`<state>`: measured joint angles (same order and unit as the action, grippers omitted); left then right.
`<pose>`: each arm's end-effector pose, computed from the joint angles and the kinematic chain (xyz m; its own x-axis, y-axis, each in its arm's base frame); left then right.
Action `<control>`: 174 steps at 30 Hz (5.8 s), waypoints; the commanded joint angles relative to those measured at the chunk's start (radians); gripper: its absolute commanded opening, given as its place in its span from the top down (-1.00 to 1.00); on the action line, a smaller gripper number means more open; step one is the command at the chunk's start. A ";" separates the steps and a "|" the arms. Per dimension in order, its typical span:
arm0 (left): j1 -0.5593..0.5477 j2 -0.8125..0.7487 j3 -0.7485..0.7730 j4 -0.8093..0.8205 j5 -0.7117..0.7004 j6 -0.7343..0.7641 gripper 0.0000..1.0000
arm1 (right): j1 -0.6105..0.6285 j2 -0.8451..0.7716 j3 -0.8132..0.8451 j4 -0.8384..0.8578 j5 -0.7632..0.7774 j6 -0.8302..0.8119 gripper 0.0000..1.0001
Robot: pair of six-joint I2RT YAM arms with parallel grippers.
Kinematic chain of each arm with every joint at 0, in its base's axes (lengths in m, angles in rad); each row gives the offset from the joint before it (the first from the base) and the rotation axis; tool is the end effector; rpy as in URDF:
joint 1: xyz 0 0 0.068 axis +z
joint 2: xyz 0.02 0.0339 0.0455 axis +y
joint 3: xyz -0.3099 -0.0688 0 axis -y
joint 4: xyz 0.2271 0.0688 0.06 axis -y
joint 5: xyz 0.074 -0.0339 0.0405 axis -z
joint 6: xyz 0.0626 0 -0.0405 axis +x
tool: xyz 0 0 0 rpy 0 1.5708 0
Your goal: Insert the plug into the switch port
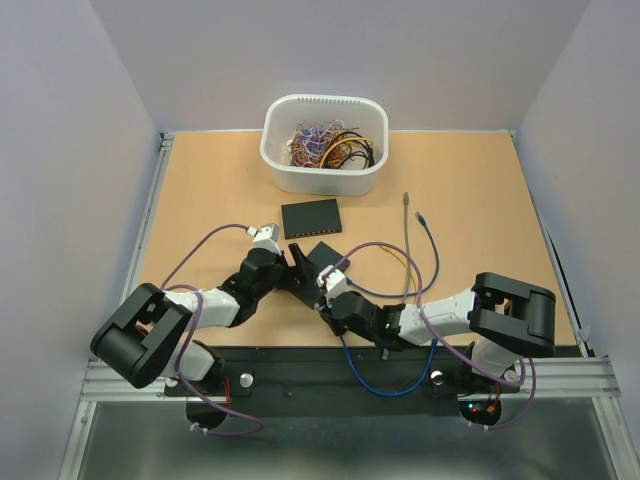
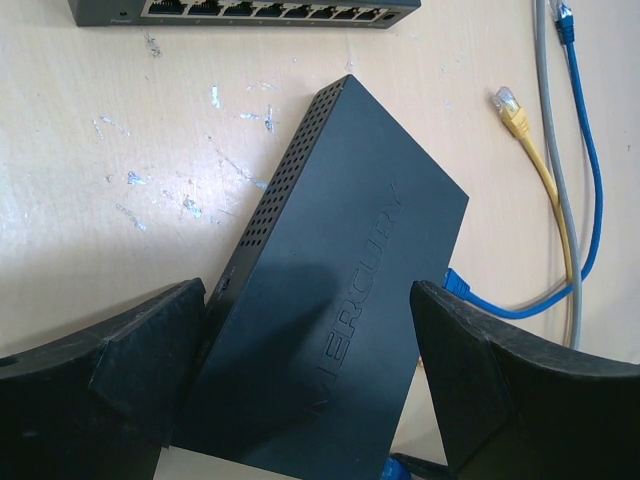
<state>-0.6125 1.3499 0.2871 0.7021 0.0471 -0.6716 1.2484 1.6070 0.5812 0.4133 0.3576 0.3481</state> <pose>0.1969 -0.1420 0.1984 -0.6058 -0.3340 -0.7221 0.2981 0.7462 -0.5952 0.1186 0.2859 0.1838 -0.4434 -0.3187 -0.8378 -0.6878 0.7204 0.0899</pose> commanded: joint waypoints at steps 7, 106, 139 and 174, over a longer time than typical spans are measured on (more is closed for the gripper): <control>-0.049 0.038 -0.042 -0.101 0.077 -0.051 -0.89 | 0.023 -0.028 0.069 0.082 0.047 0.022 0.99; -0.475 0.543 -0.282 0.627 0.030 -0.483 -0.57 | -0.115 -0.013 0.369 0.125 -0.376 -0.351 0.98; -0.245 0.042 -0.227 -0.002 -0.006 -0.280 -0.98 | -0.150 -0.410 0.178 -0.378 0.073 -0.181 -0.37; -0.107 -0.452 -0.063 -0.486 -0.089 -0.125 -0.97 | -0.310 -0.222 0.241 -0.810 -0.146 0.094 0.48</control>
<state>-0.7311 0.9249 0.2008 0.2474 -0.0349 -0.8288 0.9428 1.3422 0.7692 -0.3187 0.2157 0.3954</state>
